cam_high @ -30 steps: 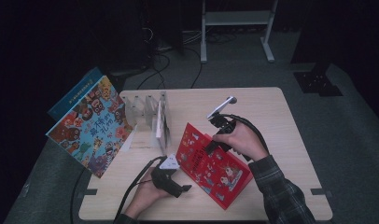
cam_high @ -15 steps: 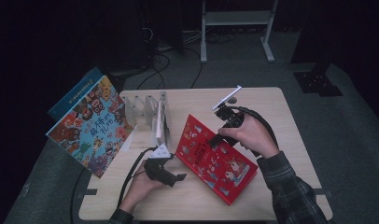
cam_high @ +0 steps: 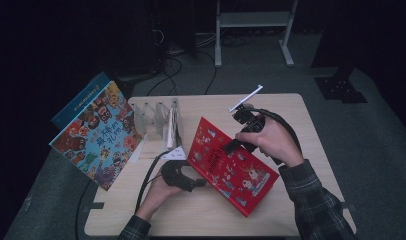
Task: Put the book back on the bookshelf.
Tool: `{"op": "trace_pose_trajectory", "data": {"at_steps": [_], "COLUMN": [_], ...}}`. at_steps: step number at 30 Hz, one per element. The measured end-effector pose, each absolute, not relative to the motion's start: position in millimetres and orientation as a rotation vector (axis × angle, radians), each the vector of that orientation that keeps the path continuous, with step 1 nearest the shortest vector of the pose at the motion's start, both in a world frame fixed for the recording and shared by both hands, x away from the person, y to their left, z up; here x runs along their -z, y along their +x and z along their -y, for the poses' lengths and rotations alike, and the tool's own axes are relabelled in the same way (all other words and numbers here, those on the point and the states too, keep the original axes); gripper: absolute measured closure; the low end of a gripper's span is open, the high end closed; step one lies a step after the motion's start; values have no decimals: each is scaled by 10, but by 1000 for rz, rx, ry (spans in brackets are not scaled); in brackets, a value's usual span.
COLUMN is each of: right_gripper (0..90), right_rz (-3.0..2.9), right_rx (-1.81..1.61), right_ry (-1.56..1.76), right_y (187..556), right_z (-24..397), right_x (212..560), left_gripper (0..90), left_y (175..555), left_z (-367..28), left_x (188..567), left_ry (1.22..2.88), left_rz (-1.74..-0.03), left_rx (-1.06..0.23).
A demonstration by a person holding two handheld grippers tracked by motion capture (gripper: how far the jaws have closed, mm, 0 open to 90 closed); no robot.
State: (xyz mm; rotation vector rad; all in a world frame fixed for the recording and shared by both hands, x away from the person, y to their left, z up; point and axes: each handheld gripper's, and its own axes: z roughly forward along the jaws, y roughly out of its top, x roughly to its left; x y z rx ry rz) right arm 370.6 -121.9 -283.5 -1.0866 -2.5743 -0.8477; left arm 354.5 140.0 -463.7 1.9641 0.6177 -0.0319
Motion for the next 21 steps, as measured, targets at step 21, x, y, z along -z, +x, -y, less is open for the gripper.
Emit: {"op": "trace_pose_trajectory", "data": {"at_steps": [21], "right_gripper": [873], "right_rz": [2493], "right_rx": [1292], "right_ry": [-854], "right_y": [3400], "right_z": [1615], "right_x": [3127], "left_gripper": [288], "left_y": [3550], "left_z": [-1635], "left_x": [4213], "left_ry": [1727], "left_rz": [-521], "left_rx": [71]}}
